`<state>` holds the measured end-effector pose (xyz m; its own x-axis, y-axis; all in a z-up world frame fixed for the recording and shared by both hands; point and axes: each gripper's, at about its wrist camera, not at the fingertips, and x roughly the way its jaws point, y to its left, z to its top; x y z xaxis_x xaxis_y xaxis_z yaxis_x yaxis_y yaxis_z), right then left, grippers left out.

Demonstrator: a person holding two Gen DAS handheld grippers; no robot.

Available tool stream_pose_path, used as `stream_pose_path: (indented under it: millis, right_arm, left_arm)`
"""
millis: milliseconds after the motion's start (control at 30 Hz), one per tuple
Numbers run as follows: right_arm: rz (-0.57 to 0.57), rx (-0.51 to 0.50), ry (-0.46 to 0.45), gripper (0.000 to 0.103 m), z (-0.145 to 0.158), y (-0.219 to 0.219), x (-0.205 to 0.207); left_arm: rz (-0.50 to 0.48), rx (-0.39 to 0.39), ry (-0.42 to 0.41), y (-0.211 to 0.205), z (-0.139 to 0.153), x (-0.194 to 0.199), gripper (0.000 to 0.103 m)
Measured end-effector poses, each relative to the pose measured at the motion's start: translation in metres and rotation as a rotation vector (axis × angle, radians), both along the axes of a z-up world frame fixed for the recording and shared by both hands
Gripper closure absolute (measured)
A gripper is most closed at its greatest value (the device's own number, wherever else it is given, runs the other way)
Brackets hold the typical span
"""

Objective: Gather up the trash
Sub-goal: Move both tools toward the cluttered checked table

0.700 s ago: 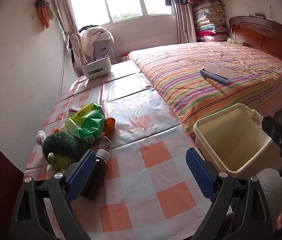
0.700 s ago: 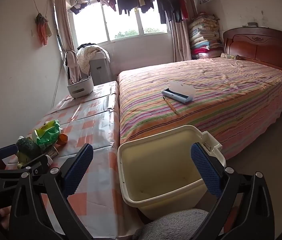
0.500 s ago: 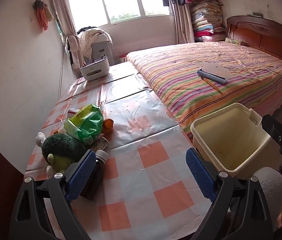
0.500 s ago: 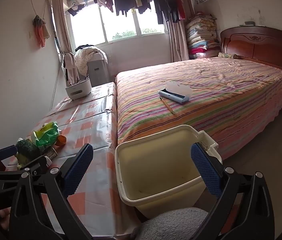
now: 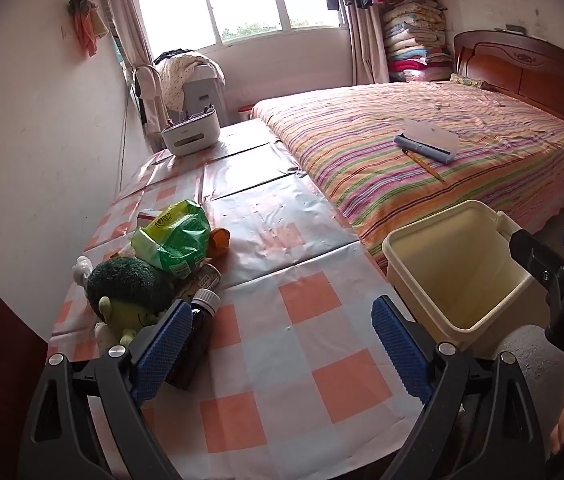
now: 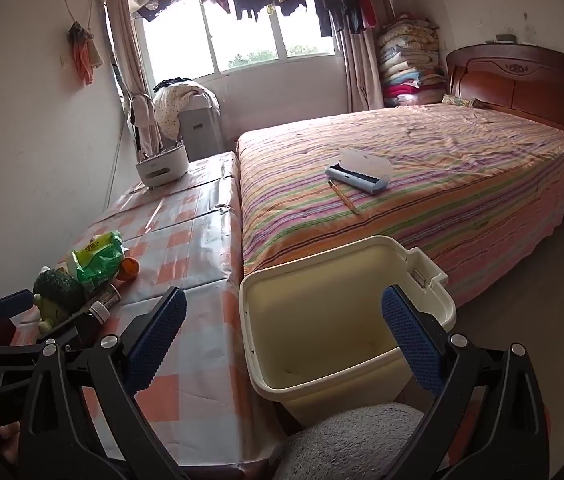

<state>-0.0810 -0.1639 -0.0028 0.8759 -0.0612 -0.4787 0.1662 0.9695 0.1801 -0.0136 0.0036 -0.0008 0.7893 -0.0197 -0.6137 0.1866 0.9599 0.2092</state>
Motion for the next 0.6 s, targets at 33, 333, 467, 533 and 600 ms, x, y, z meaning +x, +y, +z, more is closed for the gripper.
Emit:
stream_pose_path:
  millis: [33, 333, 467, 533, 600]
  right_arm:
    - [0.001, -0.001, 0.001, 0.006, 0.0, 0.001, 0.0]
    - [0.006, 0.002, 0.009, 0.006, -0.001, 0.001, -0.001]
    - [0.007, 0.0, 0.013, 0.006, -0.001, 0.001, 0.0]
    - [0.008, 0.0, 0.019, 0.006, -0.002, 0.001, 0.0]
    - [0.009, 0.005, 0.021, 0.006, -0.003, 0.002, 0.0]
  left_arm:
    - [0.001, -0.001, 0.001, 0.0, 0.0, -0.001, 0.014]
    - [0.003, -0.003, 0.008, 0.007, 0.0, -0.002, 0.014]
    - [0.007, -0.007, 0.008, 0.009, 0.001, -0.003, 0.014]
    - [0.008, -0.009, 0.011, 0.01, 0.001, -0.003, 0.014]
    - [0.009, -0.009, 0.012, 0.01, 0.001, -0.003, 0.014]
